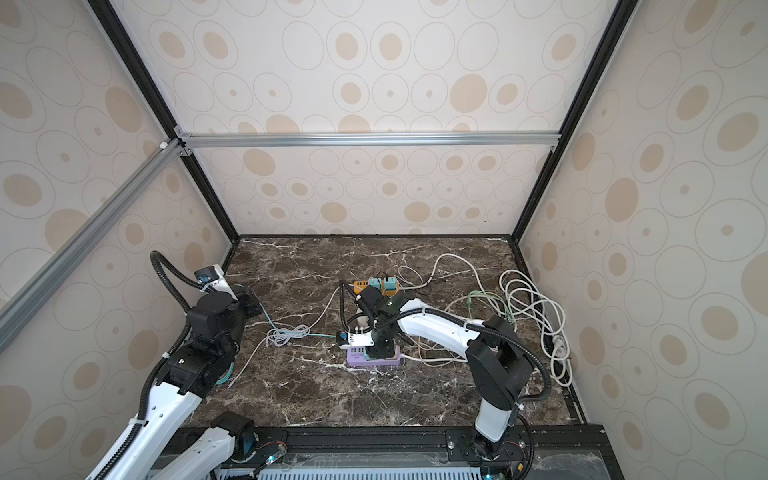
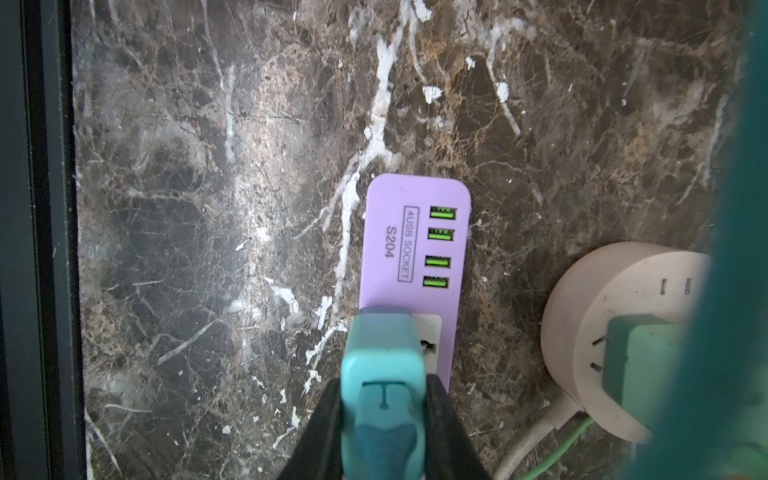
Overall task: Insert the plug
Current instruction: 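Press the teal charger down into the purple strip socket with right gripper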
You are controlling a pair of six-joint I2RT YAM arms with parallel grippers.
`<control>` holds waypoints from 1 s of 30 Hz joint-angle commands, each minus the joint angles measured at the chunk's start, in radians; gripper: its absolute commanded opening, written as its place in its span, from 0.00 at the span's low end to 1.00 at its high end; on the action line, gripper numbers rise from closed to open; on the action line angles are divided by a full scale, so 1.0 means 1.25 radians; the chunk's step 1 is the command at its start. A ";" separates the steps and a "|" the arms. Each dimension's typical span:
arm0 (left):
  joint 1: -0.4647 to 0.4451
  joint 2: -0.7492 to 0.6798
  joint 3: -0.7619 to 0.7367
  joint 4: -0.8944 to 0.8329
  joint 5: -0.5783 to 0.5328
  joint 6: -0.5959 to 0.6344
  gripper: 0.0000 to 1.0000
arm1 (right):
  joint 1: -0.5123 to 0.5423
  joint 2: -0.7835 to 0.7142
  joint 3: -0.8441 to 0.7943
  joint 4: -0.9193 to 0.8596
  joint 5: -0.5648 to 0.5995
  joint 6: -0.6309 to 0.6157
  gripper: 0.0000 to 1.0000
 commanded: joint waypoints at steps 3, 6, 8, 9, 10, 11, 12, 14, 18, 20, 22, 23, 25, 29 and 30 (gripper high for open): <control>0.006 -0.004 0.011 0.000 -0.003 0.007 0.00 | -0.005 0.035 -0.019 -0.086 0.062 -0.031 0.21; 0.005 -0.004 0.011 0.000 -0.005 0.009 0.00 | -0.004 0.036 -0.037 -0.079 0.085 -0.040 0.15; 0.005 -0.004 0.010 0.000 -0.005 0.009 0.00 | -0.004 0.040 -0.051 -0.077 0.097 -0.048 0.13; 0.005 -0.004 0.009 0.000 -0.005 0.007 0.00 | -0.005 0.042 -0.057 -0.076 0.100 -0.049 0.12; 0.005 -0.004 0.010 0.000 -0.005 0.008 0.00 | -0.005 0.044 -0.064 -0.074 0.100 -0.052 0.11; 0.005 -0.004 0.010 -0.001 -0.005 0.008 0.00 | -0.005 0.047 -0.067 -0.074 0.100 -0.052 0.11; 0.005 -0.005 0.009 -0.001 -0.005 0.009 0.00 | -0.005 0.050 -0.069 -0.074 0.101 -0.053 0.11; 0.005 -0.005 0.009 0.000 -0.005 0.009 0.00 | -0.004 0.059 -0.066 -0.084 0.103 -0.050 0.11; 0.005 -0.005 0.009 0.000 -0.004 0.007 0.00 | -0.004 0.063 -0.052 -0.095 0.100 -0.046 0.15; 0.006 -0.004 0.009 0.001 -0.004 0.006 0.00 | -0.003 0.059 -0.043 -0.095 0.091 -0.044 0.17; 0.005 -0.004 0.009 0.002 -0.002 0.005 0.00 | -0.003 0.052 -0.030 -0.094 0.071 -0.039 0.21; 0.005 -0.003 0.009 0.003 -0.001 0.006 0.00 | -0.004 0.047 -0.026 -0.091 0.057 -0.037 0.23; 0.005 -0.001 0.010 0.004 0.001 0.008 0.00 | -0.003 0.037 -0.016 -0.082 0.041 -0.025 0.28; 0.005 0.001 0.012 0.005 0.001 0.011 0.00 | -0.005 0.023 0.006 -0.077 0.005 -0.011 0.39; 0.005 0.002 0.012 0.005 0.001 0.012 0.00 | -0.005 0.020 0.012 -0.074 0.000 -0.005 0.40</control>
